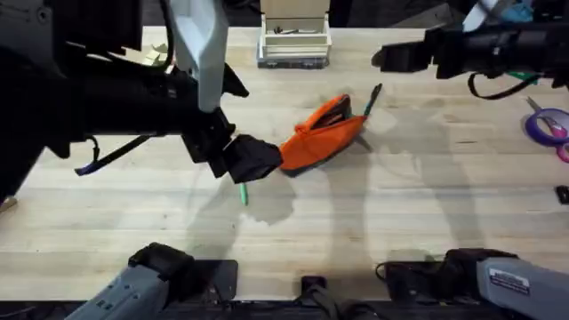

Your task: Unzip the bag, pick up the pens from the table one at a time and place them inside, then zip the bag closed.

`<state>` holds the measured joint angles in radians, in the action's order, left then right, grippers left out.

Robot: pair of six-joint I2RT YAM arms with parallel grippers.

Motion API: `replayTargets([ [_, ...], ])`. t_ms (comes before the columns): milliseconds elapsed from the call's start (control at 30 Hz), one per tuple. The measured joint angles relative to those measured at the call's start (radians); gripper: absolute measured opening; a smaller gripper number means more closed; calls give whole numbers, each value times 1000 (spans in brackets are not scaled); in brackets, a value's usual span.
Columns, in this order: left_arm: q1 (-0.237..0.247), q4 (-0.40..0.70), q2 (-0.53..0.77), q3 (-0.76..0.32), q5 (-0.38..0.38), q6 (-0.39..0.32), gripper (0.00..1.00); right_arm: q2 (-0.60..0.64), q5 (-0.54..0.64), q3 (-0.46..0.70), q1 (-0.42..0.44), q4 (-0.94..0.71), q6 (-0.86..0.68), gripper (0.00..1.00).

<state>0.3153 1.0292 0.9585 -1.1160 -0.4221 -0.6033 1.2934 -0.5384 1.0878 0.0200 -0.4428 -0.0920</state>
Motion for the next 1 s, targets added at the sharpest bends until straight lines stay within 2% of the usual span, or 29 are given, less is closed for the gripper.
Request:
replayTargets([
  [167, 0, 0, 0, 0, 0, 0, 993, 0, 9, 0, 0, -3, 192, 998],
  [433, 0, 0, 0, 0, 0, 0, 993, 0, 43, 0, -1, -6, 272, 998],
  [633, 0, 0, 0, 0, 0, 0, 993, 0, 243, 22, -45, -113, 283, 997],
  [800, 0, 0, 0, 0, 0, 0, 993, 0, 457, 78, -140, -117, 283, 997],
  [1000, 0, 0, 0, 0, 0, 0, 993, 1, 689, 87, -241, -112, 302, 998],
])
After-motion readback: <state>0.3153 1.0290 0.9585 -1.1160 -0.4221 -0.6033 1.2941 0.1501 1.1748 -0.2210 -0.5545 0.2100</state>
